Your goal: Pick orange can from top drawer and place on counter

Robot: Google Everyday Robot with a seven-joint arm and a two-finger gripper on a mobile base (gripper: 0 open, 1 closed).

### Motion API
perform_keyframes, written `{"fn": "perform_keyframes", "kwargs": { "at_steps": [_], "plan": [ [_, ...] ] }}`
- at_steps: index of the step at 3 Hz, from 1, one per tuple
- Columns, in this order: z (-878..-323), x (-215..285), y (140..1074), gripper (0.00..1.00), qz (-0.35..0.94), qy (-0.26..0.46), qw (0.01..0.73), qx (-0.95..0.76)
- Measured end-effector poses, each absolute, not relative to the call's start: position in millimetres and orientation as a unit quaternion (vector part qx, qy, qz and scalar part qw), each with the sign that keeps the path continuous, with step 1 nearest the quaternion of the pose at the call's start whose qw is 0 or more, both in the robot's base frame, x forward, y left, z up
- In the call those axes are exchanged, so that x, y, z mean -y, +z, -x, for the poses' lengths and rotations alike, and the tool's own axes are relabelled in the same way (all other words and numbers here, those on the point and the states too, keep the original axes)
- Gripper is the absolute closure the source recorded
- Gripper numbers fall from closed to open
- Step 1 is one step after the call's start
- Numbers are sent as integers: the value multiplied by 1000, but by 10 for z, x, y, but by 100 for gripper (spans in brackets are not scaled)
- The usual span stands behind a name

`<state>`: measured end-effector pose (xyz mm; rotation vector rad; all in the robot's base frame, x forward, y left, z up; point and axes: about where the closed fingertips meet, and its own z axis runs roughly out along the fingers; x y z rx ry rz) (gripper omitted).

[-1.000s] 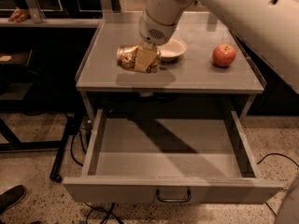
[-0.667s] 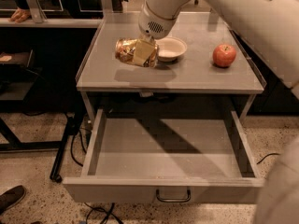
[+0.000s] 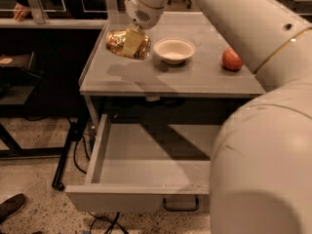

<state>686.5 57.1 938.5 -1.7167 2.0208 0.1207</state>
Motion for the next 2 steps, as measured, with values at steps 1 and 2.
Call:
{"fn": "perform_keyframes", "kwargs": {
  "at_steps": [1, 2],
  "plan": [
    [-7029, -765, 9189, 100, 627, 61, 214, -747],
    [-7123, -856, 9042, 100, 625, 70, 195, -753]
  ]
}}
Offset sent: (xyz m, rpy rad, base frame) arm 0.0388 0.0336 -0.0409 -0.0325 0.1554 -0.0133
